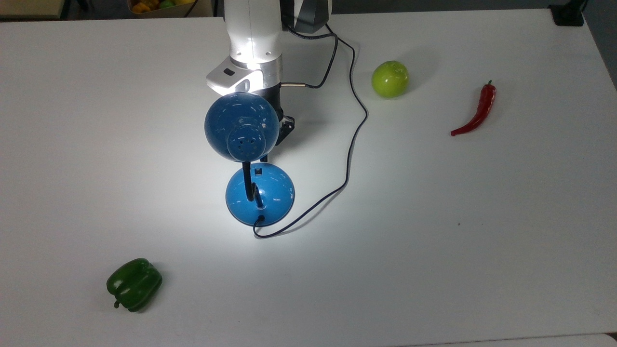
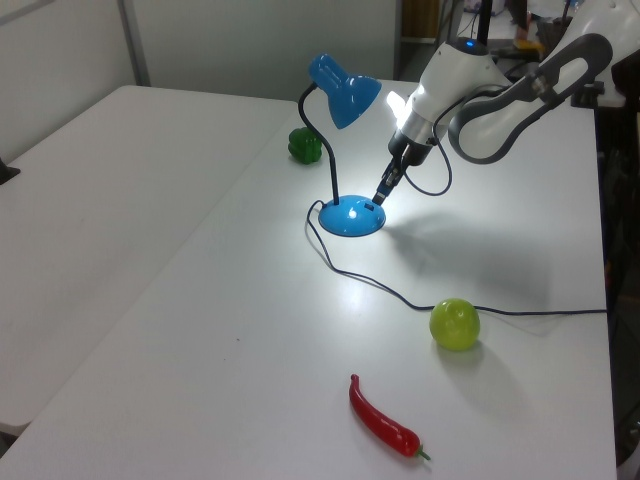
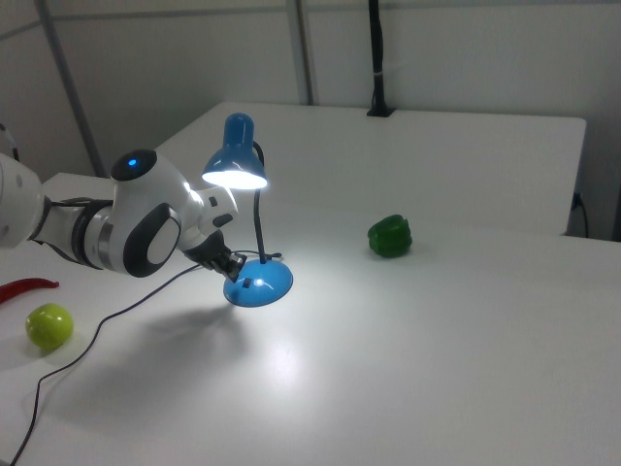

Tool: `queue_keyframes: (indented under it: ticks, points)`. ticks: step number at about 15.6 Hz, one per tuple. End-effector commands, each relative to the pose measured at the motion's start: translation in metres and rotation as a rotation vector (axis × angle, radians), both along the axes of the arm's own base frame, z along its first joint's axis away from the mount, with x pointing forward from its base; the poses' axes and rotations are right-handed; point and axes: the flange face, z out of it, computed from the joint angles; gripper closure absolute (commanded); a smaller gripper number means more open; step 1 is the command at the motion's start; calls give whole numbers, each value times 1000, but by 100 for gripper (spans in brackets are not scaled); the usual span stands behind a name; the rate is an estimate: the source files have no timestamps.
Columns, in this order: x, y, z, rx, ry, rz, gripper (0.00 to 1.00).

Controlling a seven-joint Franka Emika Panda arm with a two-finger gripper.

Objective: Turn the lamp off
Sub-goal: 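Press the switch on the lamp base with the gripper fingertips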

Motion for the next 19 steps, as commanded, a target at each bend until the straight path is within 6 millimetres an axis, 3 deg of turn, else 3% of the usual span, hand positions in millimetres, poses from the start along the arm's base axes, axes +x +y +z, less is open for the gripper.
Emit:
queue_keyframes:
  ticks: [1,11,19]
  points:
    - [7,0,-5,-4,-32,-11,99]
    - [17,-2,-17,-17,-26,-7,99]
    - [17,-14,-19,-22,-21,-25,99]
